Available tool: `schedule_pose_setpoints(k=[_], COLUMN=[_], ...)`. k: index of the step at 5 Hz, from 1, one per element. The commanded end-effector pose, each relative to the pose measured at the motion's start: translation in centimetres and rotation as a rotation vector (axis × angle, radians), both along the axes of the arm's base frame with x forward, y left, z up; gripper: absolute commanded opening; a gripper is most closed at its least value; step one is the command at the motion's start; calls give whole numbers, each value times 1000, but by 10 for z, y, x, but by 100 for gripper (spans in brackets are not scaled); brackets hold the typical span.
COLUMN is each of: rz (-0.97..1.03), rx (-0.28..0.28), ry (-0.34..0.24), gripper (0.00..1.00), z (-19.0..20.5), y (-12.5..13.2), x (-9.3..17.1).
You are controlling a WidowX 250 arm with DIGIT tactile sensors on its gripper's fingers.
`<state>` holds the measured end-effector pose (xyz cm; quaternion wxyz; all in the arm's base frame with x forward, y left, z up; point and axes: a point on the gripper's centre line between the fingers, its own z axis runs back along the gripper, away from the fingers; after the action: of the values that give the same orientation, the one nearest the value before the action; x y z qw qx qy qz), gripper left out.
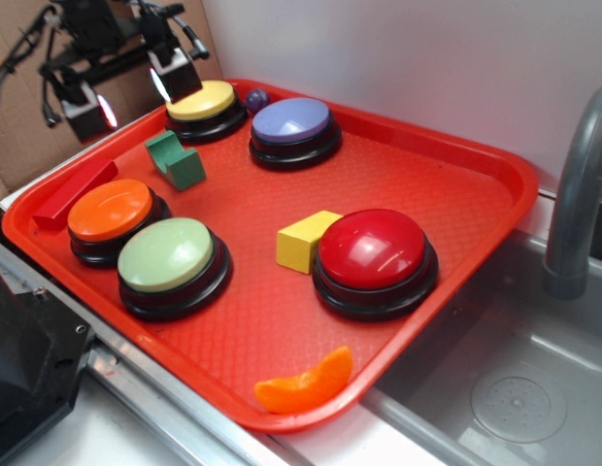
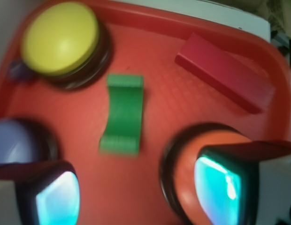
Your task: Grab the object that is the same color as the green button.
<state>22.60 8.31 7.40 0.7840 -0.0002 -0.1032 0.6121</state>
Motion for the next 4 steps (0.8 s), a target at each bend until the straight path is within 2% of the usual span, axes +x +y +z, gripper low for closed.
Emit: schedule_pose_setpoints(k=[1, 2, 3, 4], rz=[91, 58, 48, 31], rx=[64, 71, 79, 43], ry=[-61, -20, -14, -16], gripper=[100, 100, 100, 100], z=[-27, -40, -47, -51], y=[33, 42, 49, 52], x=[26, 31, 32, 30])
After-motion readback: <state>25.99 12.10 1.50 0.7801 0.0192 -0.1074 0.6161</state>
